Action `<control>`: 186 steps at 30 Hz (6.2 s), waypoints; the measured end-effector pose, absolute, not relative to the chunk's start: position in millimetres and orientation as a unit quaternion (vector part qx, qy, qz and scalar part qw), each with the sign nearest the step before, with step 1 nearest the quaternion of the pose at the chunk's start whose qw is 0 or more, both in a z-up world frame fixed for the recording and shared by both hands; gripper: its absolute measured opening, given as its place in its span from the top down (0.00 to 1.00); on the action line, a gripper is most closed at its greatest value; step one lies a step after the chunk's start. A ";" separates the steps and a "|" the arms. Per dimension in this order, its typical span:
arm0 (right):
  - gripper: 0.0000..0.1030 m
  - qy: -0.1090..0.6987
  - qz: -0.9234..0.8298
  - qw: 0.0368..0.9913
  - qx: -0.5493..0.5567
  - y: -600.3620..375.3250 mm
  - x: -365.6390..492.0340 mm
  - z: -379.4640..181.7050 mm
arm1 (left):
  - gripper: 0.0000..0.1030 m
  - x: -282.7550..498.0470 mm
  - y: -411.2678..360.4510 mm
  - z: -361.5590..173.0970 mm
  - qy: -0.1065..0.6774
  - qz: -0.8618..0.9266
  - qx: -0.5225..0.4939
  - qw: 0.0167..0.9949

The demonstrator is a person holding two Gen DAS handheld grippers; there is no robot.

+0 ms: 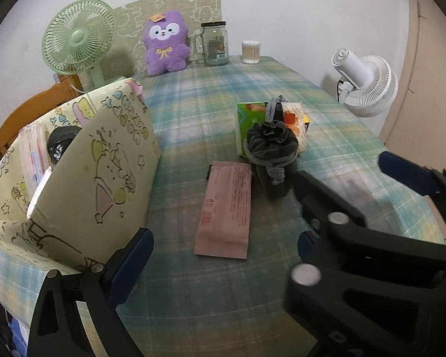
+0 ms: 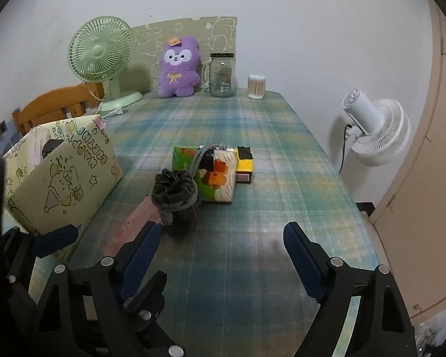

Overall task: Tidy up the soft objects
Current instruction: 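Move both tools back toward the pink packet and grey pouch, then grasp the grey drawstring pouch with the right tool, then grasp the pink paper packet with the left tool, then carry the pink packet and grey pouch in both tools over the yellow box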

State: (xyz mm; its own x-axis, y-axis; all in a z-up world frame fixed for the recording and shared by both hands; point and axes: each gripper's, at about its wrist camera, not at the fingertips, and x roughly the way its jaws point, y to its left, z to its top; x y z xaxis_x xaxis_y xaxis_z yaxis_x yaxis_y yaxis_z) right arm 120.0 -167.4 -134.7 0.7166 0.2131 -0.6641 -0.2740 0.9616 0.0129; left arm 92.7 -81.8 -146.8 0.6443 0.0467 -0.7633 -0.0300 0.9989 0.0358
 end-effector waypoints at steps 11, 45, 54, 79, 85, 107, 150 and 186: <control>0.27 0.361 0.166 0.917 -0.043 -156.1 140.5 -146.3 | 0.07 105.2 -73.2 -155.7 0.437 0.013 -0.031 0.899; 0.81 0.368 0.142 0.919 -0.020 -187.3 131.2 -150.1 | 0.19 113.8 -98.1 -159.3 0.412 0.032 0.039 0.910; 0.81 0.374 0.122 0.919 0.012 -190.4 146.2 -149.5 | 0.31 129.7 -89.5 -159.5 0.421 0.008 0.021 0.907; 0.81 0.395 0.097 0.913 0.027 -190.7 139.9 -147.2 | 0.62 127.6 -85.6 -156.6 0.438 -0.030 0.005 0.899; 0.81 0.393 0.098 0.913 0.041 -195.3 128.4 -143.3 | 0.62 114.6 -90.0 -150.7 0.431 -0.036 0.009 0.901; 0.81 0.341 0.089 0.934 0.049 -203.0 86.1 -100.7 | 0.62 83.7 -102.7 -109.4 0.389 -0.047 0.023 0.920; 0.81 0.272 0.083 0.958 0.028 -178.0 74.7 -12.0 | 0.62 65.6 -77.8 -20.3 0.292 -0.054 0.024 0.955; 0.81 0.273 0.155 0.949 -0.005 -52.5 97.2 -7.8 | 0.62 74.1 41.4 -18.6 0.282 -0.019 0.005 0.959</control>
State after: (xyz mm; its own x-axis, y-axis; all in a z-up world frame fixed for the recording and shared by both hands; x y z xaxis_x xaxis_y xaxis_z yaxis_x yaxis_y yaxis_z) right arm 97.2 -52.5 -7.8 0.8028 0.2914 -0.5202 -0.2970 0.9519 0.0749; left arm 74.1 41.4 -18.6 0.8404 -0.0339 -0.5409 0.0395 0.9992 -0.0012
